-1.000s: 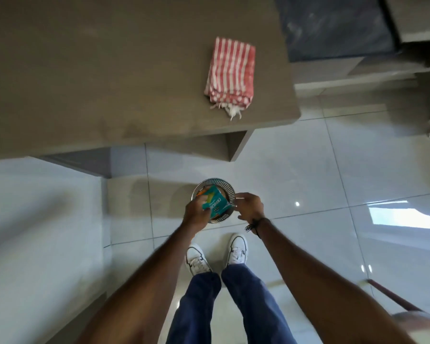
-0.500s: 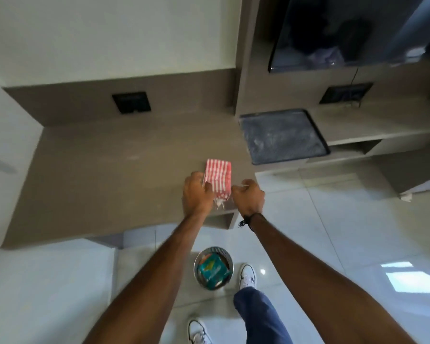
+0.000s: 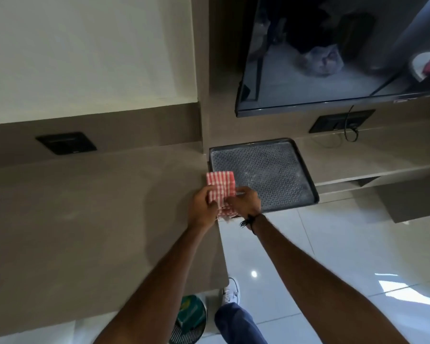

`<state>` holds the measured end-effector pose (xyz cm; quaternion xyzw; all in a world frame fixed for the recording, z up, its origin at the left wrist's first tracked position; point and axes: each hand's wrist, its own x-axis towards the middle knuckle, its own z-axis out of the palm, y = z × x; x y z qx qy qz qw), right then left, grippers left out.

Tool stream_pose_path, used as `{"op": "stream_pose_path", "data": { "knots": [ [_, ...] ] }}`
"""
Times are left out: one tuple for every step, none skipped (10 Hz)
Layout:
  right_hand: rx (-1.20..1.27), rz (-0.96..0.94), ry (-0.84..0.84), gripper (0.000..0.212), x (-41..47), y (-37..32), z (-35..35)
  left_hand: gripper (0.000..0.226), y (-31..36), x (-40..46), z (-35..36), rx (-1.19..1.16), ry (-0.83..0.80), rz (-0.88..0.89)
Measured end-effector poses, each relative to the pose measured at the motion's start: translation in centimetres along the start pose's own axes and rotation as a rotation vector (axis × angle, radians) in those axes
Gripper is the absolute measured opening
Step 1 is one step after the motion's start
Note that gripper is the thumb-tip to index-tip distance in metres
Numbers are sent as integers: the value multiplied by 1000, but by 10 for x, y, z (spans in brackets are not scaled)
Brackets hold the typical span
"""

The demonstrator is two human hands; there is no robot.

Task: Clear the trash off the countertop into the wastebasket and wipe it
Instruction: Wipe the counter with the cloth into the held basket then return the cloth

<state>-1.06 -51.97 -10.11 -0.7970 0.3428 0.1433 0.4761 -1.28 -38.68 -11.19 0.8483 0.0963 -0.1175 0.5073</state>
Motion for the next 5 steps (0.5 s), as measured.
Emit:
{"op": "stream_pose_path", "data": {
  "knots": [
    [-3,9,6,44,30,-2,-12,43,19,22,25,144,-14,46],
    [-72,23,4,46,53,3,-17,30,28,38,44,362,-105,81],
    [-103,22,9,42,57,4,-20,30,30,39,44,433,-163,79],
    [-225,-4,57,50,43,-9,-24,31,38,33,11,377,-168,100],
    [-233,-82,135,51,24,-27,-27,33,45,29,-28,390,-129,135]
  ]
}}
